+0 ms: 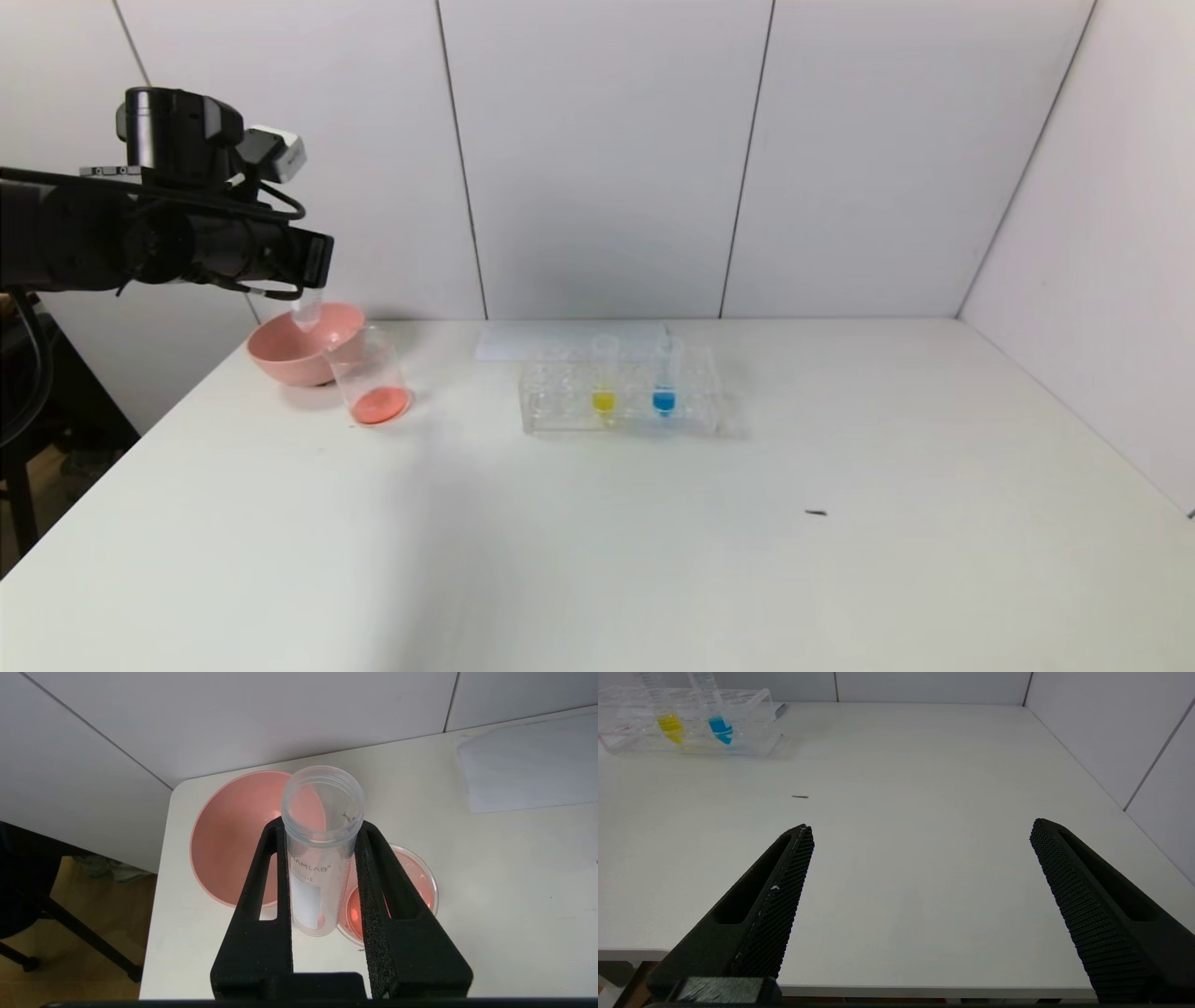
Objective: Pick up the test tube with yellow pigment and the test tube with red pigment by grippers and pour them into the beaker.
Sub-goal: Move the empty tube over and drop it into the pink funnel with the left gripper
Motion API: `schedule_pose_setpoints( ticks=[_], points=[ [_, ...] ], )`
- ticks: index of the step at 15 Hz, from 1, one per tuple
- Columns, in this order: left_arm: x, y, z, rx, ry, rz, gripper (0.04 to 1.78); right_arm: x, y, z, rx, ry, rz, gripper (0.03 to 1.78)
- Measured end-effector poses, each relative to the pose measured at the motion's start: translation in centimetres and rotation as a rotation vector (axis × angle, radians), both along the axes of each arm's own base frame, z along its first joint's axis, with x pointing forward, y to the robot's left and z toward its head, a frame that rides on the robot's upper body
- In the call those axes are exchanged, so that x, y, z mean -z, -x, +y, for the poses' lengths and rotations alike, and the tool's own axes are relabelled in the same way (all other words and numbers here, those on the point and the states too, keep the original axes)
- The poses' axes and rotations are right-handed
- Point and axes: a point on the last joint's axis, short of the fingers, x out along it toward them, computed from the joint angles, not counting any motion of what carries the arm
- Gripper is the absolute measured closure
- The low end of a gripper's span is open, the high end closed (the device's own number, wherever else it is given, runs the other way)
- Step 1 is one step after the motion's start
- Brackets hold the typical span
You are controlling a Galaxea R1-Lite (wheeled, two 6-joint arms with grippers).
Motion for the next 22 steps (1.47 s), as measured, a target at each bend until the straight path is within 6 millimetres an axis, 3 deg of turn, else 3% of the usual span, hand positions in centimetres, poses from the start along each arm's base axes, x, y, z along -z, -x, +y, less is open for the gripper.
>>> schedule_pose_setpoints(
  ticks=[12, 22],
  points=[
    [-0.1, 0.2, 1.7, -0.061, 0.042, -0.007, 1.38, 0.0, 0.0, 0.0, 0.0, 0.0, 0.0, 0.11],
    [0.5, -0.3, 4.4, -0.115, 0.074, -0.044, 1.38, 0.0, 0.0, 0.0, 0.0, 0.0, 0.0, 0.11]
  ],
)
